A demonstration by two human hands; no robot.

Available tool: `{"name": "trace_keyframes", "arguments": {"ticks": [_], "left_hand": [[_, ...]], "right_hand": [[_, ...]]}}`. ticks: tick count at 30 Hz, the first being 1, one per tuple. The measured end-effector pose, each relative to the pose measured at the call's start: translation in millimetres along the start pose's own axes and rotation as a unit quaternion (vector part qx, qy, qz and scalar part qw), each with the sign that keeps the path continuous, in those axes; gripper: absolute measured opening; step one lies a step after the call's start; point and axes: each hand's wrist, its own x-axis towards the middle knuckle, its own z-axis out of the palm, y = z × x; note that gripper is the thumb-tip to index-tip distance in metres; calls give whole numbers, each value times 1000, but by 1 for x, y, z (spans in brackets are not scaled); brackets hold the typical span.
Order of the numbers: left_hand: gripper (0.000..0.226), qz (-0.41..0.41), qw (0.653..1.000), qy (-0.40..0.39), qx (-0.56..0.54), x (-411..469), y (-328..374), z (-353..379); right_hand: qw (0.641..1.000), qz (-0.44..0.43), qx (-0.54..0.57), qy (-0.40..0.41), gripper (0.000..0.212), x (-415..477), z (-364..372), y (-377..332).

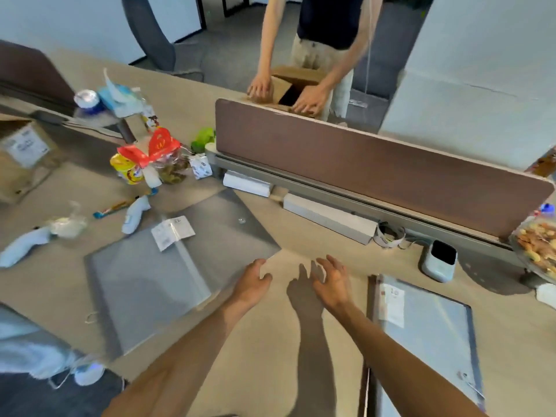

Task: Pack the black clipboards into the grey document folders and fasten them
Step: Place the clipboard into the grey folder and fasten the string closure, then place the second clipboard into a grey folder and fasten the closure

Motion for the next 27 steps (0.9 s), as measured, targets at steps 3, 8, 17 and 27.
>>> {"name": "trace_keyframes", "arguments": {"ticks": [3, 8, 17, 27], "left_hand": [[34, -32, 999, 34, -18, 25, -33, -47], [37, -45, 998, 37, 2, 62, -73, -105], [70, -43, 979, 20, 199, 115, -118, -148], [77, 5, 965, 14, 262, 121, -139, -146]], "right_hand": [[999, 12, 22, -24, 61, 25, 38, -40], [996, 52, 36, -67, 53, 68, 89, -87], [988, 130, -12, -77, 41, 137, 138, -133], [977, 146, -134, -78, 60, 152, 138, -127]]}}
